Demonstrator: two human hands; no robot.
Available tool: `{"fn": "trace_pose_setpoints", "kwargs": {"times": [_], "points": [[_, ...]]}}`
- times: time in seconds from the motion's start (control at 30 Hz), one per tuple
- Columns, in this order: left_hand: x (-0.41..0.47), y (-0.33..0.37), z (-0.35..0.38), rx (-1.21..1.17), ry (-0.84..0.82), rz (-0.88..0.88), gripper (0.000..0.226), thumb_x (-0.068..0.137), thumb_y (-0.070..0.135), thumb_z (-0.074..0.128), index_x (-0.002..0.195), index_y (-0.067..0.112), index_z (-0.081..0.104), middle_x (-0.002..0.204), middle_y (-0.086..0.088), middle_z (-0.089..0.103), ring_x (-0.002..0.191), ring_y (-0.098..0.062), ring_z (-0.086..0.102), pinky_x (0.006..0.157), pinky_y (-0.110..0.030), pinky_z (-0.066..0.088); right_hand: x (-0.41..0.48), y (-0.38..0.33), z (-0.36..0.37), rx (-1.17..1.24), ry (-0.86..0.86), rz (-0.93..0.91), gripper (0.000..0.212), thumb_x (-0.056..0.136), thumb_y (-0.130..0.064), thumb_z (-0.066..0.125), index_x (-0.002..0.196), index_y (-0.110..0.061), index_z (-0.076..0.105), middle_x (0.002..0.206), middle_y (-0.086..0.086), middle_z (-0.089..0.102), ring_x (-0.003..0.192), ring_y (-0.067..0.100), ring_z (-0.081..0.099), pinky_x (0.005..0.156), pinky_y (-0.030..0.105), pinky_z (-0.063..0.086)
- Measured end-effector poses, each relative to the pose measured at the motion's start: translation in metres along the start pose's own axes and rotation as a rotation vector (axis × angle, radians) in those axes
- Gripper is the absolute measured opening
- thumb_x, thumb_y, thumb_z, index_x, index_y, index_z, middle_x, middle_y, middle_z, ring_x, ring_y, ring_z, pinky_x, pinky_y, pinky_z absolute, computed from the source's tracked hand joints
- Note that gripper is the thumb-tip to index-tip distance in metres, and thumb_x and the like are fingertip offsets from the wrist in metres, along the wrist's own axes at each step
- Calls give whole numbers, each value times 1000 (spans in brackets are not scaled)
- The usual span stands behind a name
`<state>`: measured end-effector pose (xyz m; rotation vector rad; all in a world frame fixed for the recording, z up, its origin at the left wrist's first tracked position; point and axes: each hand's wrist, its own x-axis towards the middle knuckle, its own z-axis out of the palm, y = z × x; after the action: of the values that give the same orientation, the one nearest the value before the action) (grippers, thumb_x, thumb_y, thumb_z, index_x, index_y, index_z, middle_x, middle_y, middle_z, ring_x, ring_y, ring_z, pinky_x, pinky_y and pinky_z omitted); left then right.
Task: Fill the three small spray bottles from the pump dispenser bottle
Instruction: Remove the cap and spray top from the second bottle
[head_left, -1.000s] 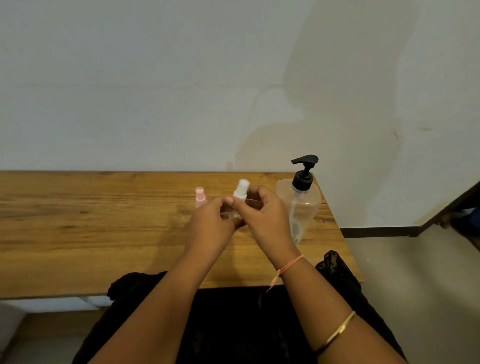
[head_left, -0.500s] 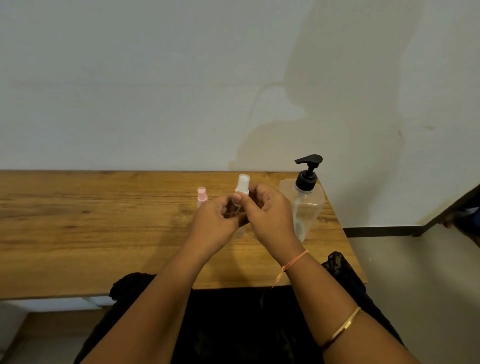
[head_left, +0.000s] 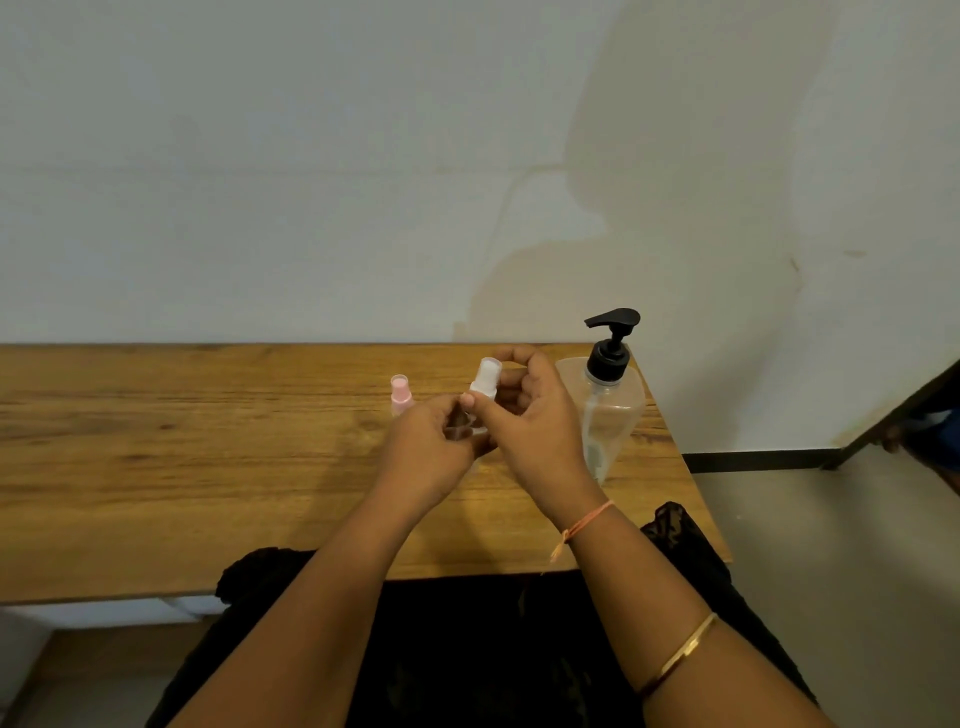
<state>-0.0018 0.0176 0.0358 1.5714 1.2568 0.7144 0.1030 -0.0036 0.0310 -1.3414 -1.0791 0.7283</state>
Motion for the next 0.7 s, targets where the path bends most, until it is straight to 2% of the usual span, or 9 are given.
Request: {"fn": "trace_pose_setpoints", "kwargs": {"times": [0.13,0.23,0.3,0.37,0.5,0.6,0.7], "points": [[1,-2,-2,-13,5,6,28,80,19,72,107,20,64,89,7,68,86,-8,63,76,-28,52,1,-1,-6,130,-162,15,55,84,-1,64,116,-41,44,105,8,65,94,19,64,85,33,54],[2,-4,0,44,20,11,25,83,17,70,104,25,61,83,15,60,80,1,56,70,-22,47,-3,2,0,-3,-84,-9,52,77,-16,74,116,-34,45,111,7,56,97,21,62,85,37,54],[2,-4,1,59,18,7,29,83,17,69,109,25,61,83,17,58,80,2,54,72,-25,48,-4,4,5,-116,9,-40,45,73,-19,77,108,-27,49,101,8,58,89,23,61,79,42,54],[2,-3,1,58,13,3,29,82,18,70,110,23,63,86,13,62,84,-4,58,76,-31,52,-4,4,6,-113,53,-25,43,74,-14,76,106,-24,49,93,8,61,85,22,62,76,43,54],[2,-3,-1,-7,29,-12,28,79,17,72,106,19,65,93,0,69,91,-17,65,85,-44,54,0,1,-2,33,-63,18,54,79,-2,68,119,-29,43,101,9,66,94,21,65,85,42,54],[4,-4,0,-5,32,-13,31,79,16,73,109,17,65,92,3,68,89,-13,64,83,-38,53,-1,0,-6,99,-126,14,60,84,-2,63,127,-33,37,112,7,63,102,20,63,92,37,52],[4,-4,4,60,31,-4,30,80,15,71,109,20,63,93,5,65,92,-11,61,82,-35,52,-3,1,-2,-35,-48,-10,58,75,-21,75,121,-32,41,115,5,54,101,19,60,88,36,53]]}}
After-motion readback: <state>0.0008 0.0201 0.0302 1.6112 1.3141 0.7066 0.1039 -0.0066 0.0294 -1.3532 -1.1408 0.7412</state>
